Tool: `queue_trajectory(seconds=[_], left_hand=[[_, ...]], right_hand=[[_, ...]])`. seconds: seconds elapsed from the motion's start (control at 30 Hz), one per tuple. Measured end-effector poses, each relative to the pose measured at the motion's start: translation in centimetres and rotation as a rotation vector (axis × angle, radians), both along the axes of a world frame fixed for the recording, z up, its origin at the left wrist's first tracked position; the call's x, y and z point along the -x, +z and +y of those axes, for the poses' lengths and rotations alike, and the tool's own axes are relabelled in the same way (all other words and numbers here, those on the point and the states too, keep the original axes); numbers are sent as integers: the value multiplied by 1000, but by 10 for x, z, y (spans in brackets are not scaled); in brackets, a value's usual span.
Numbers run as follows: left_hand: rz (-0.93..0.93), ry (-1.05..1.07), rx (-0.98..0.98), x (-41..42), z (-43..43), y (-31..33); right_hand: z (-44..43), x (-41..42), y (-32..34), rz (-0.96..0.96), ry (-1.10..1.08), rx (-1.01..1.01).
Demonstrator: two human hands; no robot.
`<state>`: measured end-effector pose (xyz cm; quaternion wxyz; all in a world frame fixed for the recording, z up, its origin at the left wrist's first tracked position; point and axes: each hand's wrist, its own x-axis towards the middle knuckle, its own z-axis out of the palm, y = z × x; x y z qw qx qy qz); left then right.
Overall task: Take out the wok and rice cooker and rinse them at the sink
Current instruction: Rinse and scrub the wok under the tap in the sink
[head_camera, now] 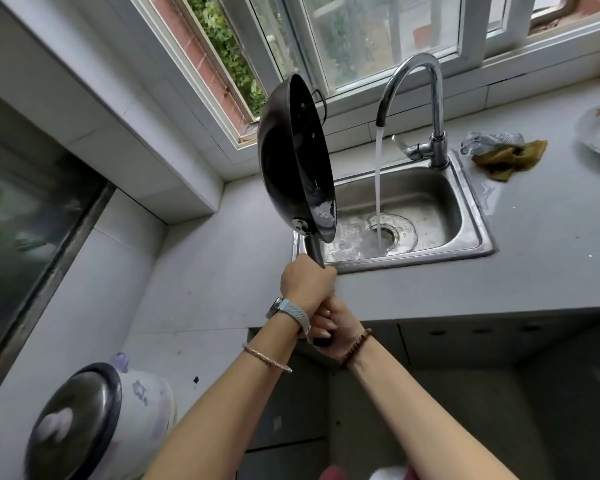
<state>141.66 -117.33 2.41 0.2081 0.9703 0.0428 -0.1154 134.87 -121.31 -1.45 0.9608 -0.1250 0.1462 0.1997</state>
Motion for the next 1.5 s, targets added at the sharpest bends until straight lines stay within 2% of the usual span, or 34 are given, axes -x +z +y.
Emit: queue_trajectory(seconds=[0.2,0.5,0.77,1.27,1.5], left_hand=[[63,-10,33,8,-3,2],[330,125,407,22,-28,-2],[458,140,526,45,-44,-17],[439,131,547,48,-24,-7],[504,157,625,52,-19,7]], right_hand=[[-2,9,5,54,-33,14],[-33,17,10,163,-44,356],[-52,46,15,230,9,570],[-39,52,35,224,41,443],[-36,53,50,242,101,565]])
